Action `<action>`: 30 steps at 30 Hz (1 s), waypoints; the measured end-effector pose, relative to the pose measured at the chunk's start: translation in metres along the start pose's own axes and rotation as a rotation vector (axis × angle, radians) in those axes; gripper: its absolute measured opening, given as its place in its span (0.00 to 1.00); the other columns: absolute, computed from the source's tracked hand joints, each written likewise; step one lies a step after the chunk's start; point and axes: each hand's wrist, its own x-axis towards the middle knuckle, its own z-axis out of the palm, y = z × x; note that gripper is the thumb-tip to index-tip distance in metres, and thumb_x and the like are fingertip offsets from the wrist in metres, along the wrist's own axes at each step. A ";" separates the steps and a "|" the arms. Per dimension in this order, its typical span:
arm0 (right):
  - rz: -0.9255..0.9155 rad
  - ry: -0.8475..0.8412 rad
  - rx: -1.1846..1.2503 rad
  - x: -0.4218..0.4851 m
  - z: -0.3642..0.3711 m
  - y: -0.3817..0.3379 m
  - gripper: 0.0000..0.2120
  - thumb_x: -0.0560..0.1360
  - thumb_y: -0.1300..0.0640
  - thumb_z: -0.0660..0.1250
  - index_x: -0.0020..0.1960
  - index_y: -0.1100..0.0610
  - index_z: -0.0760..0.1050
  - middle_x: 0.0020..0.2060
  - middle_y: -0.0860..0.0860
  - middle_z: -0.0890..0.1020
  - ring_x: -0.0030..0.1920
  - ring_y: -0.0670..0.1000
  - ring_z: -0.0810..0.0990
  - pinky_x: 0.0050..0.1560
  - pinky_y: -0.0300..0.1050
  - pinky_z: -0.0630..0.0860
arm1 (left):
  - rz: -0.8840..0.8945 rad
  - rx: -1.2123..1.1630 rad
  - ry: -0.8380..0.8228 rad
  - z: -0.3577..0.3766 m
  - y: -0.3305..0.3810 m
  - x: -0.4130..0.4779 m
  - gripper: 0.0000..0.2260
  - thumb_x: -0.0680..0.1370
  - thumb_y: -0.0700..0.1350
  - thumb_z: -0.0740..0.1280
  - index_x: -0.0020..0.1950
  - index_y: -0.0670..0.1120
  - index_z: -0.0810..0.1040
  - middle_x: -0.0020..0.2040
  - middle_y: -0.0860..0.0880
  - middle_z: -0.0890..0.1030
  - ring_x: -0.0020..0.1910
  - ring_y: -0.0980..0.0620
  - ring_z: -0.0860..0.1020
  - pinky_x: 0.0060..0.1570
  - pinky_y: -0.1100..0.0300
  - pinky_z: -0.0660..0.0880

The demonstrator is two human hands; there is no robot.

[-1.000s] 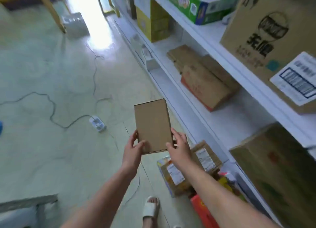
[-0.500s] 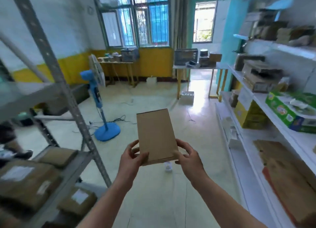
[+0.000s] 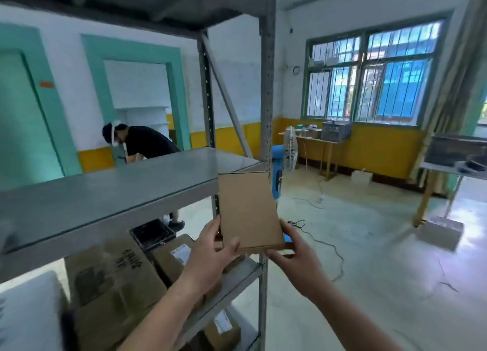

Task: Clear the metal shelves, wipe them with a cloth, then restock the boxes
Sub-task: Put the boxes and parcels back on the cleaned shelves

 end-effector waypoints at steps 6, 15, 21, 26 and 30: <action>-0.129 -0.025 -0.072 0.120 0.030 -0.064 0.33 0.75 0.56 0.74 0.75 0.42 0.65 0.61 0.41 0.76 0.58 0.45 0.80 0.53 0.39 0.79 | 0.106 0.108 0.102 -0.062 0.010 0.109 0.36 0.79 0.55 0.70 0.82 0.50 0.55 0.78 0.55 0.62 0.76 0.54 0.62 0.76 0.51 0.61; -0.151 -0.065 -0.223 0.261 0.039 -0.080 0.26 0.76 0.58 0.72 0.72 0.54 0.70 0.51 0.44 0.77 0.53 0.46 0.78 0.58 0.46 0.80 | 0.026 0.279 0.050 -0.077 0.005 0.233 0.32 0.75 0.54 0.75 0.75 0.51 0.67 0.63 0.55 0.75 0.67 0.49 0.73 0.57 0.60 0.68; -0.171 -0.212 -0.386 0.350 0.036 -0.060 0.21 0.79 0.56 0.69 0.71 0.55 0.70 0.56 0.49 0.78 0.56 0.50 0.79 0.52 0.41 0.77 | -0.083 0.305 0.081 -0.060 -0.003 0.304 0.28 0.76 0.53 0.74 0.73 0.48 0.71 0.67 0.48 0.78 0.61 0.50 0.75 0.57 0.59 0.68; -0.215 -0.333 -0.522 0.406 0.035 -0.042 0.17 0.79 0.55 0.67 0.67 0.53 0.71 0.57 0.51 0.79 0.58 0.52 0.78 0.61 0.52 0.77 | -0.189 0.390 0.114 -0.039 -0.016 0.342 0.30 0.76 0.55 0.73 0.74 0.48 0.69 0.68 0.48 0.77 0.61 0.50 0.75 0.55 0.60 0.68; -0.272 -0.455 -0.602 0.445 0.035 -0.032 0.26 0.78 0.53 0.68 0.74 0.54 0.64 0.63 0.54 0.76 0.63 0.56 0.76 0.64 0.54 0.76 | -0.245 0.426 0.153 -0.026 -0.021 0.365 0.29 0.74 0.57 0.75 0.72 0.52 0.70 0.66 0.50 0.78 0.56 0.54 0.74 0.53 0.60 0.69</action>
